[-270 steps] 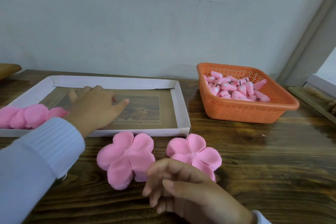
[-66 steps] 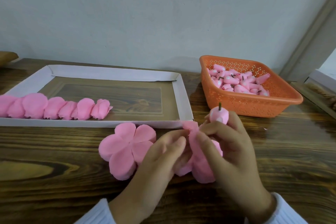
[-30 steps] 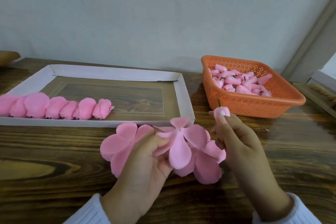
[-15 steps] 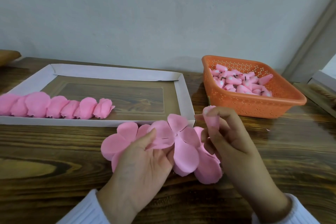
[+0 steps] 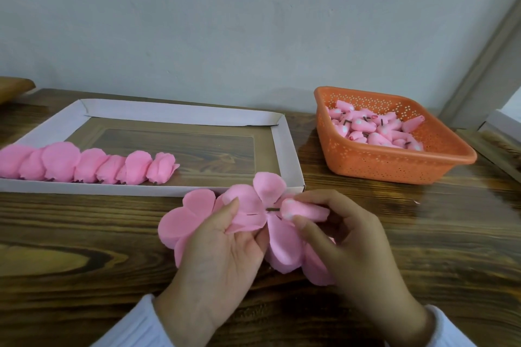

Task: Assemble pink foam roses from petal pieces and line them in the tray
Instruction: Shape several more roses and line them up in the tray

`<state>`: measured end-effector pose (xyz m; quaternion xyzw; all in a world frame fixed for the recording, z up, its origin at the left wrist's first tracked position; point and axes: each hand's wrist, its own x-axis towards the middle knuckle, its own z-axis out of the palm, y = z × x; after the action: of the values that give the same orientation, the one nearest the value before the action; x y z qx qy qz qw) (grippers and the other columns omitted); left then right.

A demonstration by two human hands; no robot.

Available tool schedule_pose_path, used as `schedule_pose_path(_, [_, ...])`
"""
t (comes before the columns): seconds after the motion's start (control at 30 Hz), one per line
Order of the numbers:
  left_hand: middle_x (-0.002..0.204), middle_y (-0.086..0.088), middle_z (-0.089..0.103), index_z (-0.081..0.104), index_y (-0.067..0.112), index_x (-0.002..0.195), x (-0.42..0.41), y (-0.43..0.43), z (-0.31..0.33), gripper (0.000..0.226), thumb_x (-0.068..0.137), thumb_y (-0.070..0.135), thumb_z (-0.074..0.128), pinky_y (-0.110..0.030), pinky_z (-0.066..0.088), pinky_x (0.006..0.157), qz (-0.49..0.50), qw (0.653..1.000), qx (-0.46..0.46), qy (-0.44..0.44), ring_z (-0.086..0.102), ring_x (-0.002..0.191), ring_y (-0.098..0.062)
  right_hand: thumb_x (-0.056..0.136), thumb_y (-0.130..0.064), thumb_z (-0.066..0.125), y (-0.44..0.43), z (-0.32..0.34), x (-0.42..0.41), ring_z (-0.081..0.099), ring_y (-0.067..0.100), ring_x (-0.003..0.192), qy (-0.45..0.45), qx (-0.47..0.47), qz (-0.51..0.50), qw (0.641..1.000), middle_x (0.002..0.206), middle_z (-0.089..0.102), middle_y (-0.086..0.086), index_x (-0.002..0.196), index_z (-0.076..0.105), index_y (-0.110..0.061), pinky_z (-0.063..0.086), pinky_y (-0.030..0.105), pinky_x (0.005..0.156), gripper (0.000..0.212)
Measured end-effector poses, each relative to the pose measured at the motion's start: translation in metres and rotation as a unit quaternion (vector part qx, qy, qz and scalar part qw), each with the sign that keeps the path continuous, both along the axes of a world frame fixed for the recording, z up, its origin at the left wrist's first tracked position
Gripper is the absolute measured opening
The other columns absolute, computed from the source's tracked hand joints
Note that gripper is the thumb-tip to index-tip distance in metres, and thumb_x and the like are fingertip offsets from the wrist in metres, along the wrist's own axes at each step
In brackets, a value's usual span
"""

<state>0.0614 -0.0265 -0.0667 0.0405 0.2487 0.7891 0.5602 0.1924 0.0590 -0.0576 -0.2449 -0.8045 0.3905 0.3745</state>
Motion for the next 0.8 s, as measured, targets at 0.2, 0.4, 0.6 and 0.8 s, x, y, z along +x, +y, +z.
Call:
schedule_pose_path(0.2, [0.122,-0.025,0.062,0.047,-0.003,0.132,0.000,0.003,-0.002,0.051,0.090,0.025,0.044,-0.044,0.037,0.106,0.033,0.999,0.009,-0.005,0.060,0.115,-0.034,0.078,-0.013,0.073,0.000,-0.003,0.001,0.065,0.001,0.095,-0.015,0.092,-0.024,0.995,0.100,0.069,-0.020,0.101,0.071,-0.024,0.052,0.019,0.077,0.026])
schedule_pose_path(0.4, [0.103,-0.024,0.063,0.051,-0.004,0.093,0.006,0.000,-0.006,0.030,0.093,0.025,0.041,-0.041,0.051,0.088,0.054,0.975,0.064,0.205,0.061,0.108,-0.037,0.076,-0.007,0.079,-0.001,-0.004,0.000,0.066,0.003,0.089,-0.022,0.082,-0.036,0.996,0.093,0.070,-0.020,0.097,0.071,-0.027,0.051,0.015,0.070,0.030])
schedule_pose_path(0.6, [0.123,0.003,0.066,0.068,0.036,0.112,0.011,-0.005,-0.009,0.034,0.085,0.036,0.047,-0.043,0.037,0.104,0.113,0.928,0.011,0.355,0.058,0.120,-0.017,0.077,-0.011,0.078,-0.002,-0.003,0.001,0.067,0.008,0.083,-0.022,0.065,-0.021,0.997,0.088,0.070,-0.015,0.093,0.068,-0.030,0.050,0.015,0.062,0.027])
schedule_pose_path(0.8, [0.140,0.027,0.044,0.033,0.043,0.142,0.009,-0.012,-0.007,0.050,0.093,0.047,0.044,-0.008,0.035,0.100,0.090,0.729,0.042,0.677,0.039,0.131,0.005,0.081,-0.009,0.075,-0.006,-0.003,-0.002,0.070,0.016,0.072,0.018,-0.118,0.041,0.992,0.084,0.072,-0.004,0.090,0.068,-0.024,0.054,0.026,0.058,0.019])
